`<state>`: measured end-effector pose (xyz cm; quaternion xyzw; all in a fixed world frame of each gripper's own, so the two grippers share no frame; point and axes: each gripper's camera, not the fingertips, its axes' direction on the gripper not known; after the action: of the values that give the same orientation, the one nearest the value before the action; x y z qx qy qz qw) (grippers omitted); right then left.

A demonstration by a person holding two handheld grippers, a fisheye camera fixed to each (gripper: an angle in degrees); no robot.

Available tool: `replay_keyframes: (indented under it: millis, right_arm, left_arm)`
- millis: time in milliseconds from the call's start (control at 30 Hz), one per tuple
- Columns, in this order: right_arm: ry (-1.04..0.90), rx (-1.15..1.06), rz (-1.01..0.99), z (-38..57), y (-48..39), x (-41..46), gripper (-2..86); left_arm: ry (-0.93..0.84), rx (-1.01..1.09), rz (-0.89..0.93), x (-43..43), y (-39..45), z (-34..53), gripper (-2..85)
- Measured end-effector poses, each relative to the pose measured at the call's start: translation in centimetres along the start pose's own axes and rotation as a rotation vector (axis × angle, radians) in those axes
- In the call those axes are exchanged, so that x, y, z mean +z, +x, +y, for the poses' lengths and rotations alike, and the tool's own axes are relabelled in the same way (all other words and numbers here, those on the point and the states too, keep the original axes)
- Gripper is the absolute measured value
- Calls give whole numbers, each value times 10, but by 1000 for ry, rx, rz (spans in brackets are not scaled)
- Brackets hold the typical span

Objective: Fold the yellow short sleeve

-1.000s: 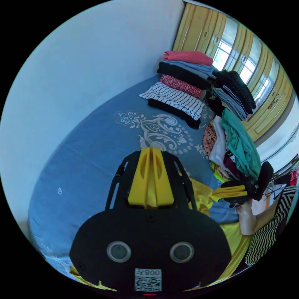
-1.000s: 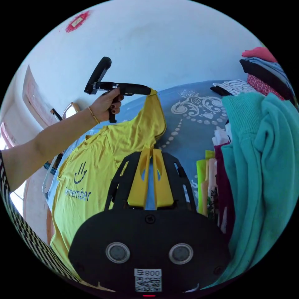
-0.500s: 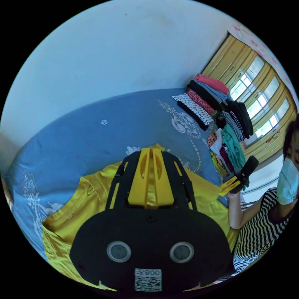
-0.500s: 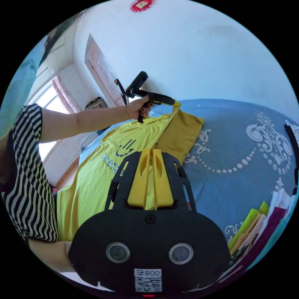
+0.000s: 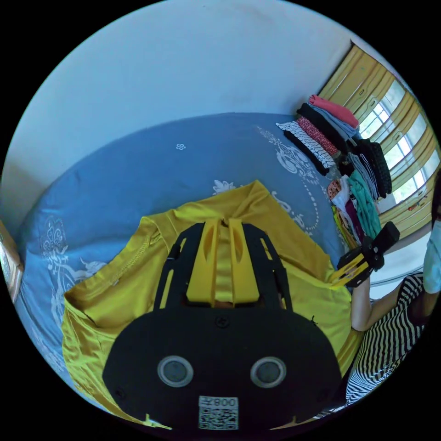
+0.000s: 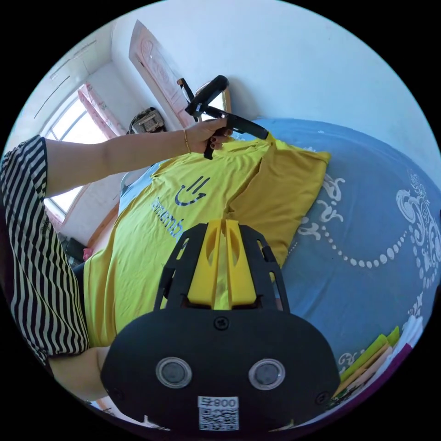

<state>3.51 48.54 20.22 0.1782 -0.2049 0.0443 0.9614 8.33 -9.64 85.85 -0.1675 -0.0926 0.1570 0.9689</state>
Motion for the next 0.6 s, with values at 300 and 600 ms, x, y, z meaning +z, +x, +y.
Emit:
replay_keyframes:
  millis: [300,600]
  right_arm:
    - [-196,-38,9,-21,0,47,-3]
    - [109,80,-51,1,37,4,-3]
  left_arm:
    - [-1,175,14,21,41,-37,72]
    - [-131,306,-122,73,64,-70,67]
